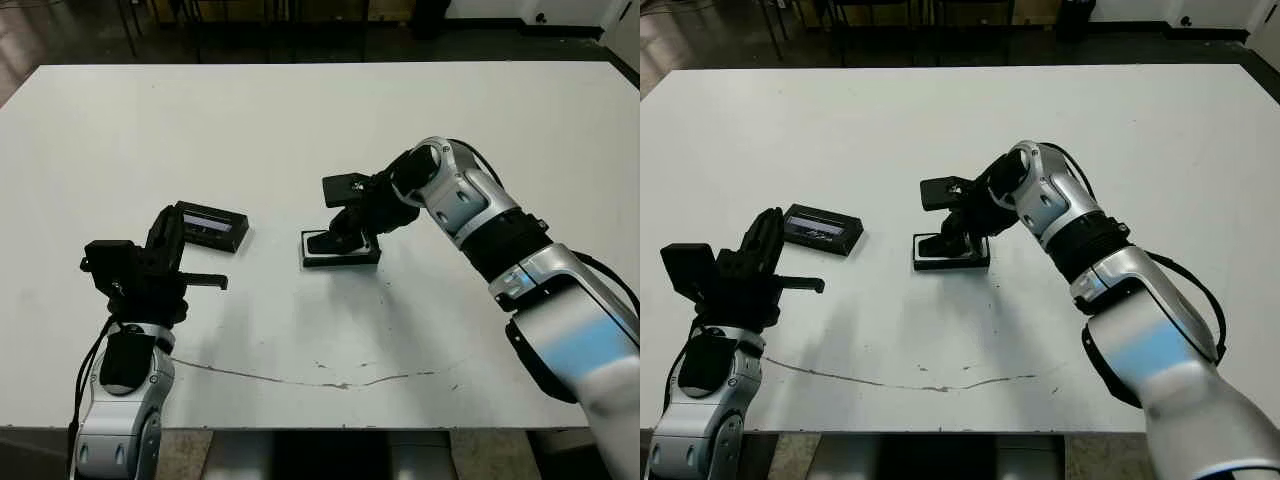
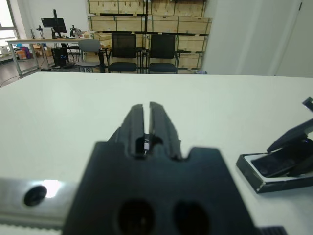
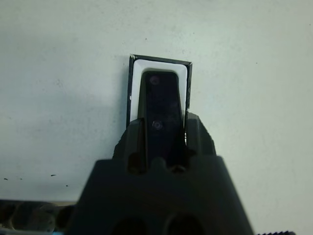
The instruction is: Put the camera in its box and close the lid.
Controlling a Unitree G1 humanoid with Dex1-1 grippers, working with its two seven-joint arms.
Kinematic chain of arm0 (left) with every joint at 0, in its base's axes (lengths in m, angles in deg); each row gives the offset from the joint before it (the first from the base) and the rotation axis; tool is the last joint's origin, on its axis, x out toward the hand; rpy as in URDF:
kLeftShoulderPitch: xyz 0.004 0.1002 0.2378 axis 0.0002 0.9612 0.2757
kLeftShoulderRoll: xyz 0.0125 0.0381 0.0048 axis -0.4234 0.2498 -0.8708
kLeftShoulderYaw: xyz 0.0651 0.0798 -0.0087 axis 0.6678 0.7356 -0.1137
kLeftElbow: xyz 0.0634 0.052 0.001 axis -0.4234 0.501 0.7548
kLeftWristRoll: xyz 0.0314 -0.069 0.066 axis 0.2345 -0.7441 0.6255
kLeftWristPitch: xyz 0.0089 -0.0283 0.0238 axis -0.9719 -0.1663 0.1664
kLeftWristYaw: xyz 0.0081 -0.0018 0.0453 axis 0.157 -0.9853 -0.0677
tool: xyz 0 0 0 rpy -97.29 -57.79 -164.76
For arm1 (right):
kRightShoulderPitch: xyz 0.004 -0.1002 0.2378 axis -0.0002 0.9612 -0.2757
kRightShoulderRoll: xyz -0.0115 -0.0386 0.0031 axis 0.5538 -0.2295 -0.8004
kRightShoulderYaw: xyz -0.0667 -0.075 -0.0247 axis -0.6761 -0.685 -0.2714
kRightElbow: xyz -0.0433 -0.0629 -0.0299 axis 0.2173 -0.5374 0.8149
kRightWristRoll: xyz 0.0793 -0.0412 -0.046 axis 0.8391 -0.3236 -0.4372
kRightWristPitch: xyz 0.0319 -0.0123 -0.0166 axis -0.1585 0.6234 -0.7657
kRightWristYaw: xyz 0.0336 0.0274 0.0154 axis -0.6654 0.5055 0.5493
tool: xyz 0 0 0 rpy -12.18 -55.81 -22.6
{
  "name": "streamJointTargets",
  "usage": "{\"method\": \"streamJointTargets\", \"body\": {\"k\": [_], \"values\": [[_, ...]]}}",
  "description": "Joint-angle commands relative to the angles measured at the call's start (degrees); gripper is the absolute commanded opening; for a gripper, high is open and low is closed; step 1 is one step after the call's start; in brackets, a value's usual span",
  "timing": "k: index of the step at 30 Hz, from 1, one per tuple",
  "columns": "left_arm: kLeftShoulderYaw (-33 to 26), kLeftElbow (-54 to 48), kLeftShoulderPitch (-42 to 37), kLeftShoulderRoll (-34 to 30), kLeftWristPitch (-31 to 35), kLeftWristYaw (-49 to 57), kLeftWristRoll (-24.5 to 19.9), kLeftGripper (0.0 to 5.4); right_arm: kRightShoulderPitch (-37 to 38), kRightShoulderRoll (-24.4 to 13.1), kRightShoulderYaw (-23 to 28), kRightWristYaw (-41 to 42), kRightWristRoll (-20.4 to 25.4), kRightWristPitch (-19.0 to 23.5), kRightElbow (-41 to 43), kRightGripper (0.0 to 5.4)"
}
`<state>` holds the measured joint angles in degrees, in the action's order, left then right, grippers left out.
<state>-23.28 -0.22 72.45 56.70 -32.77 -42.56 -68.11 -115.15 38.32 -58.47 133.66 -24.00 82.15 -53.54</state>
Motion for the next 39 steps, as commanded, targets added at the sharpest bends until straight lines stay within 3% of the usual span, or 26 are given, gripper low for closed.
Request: {"method": "streamJointTargets", "body": {"k": [1,8,21,26,32,35,37,39], "values": [[-0.11,0.57,0.82,0.12,0.62,-0.03,-0.35,0.00,0.11,0.54,-1.67,2.36,-0.75,-2.88,-2.90,1.07],[0.20,1.11,0.60,-0.11,-0.01,-0.04,0.21,0.00,-2.11,0.17,-2.64,5.44,-1.13,-9.91,-7.01,2.53],[0.32,1.38,0.77,0.03,-0.55,-0.11,0.02,0.00,-2.25,-1.56,-1.82,3.97,-2.35,-10.81,-4.36,5.28],[0.30,1.43,0.77,0.02,-0.53,-0.16,-0.09,0.00,-2.97,-1.56,-0.87,5.12,-1.93,-7.70,-4.40,5.37],[0.44,1.59,0.87,0.09,-0.95,-0.14,-0.04,0.00,-4.58,-3.11,3.23,5.35,0.53,-7.63,-4.04,5.37],[0.70,1.36,1.03,0.14,-0.86,0.15,0.34,0.00,-3.69,-4.46,9.41,4.31,5.91,-8.39,-3.10,5.37],[0.79,1.31,1.12,0.24,-0.96,0.23,0.31,0.00,-2.23,-5.34,15.12,4.26,11.65,-6.16,-2.42,5.37],[0.79,1.43,1.19,0.30,-1.42,0.39,0.44,0.00,2.34,-7.10,21.33,0.32,16.64,1.64,5.32,5.37]]}}
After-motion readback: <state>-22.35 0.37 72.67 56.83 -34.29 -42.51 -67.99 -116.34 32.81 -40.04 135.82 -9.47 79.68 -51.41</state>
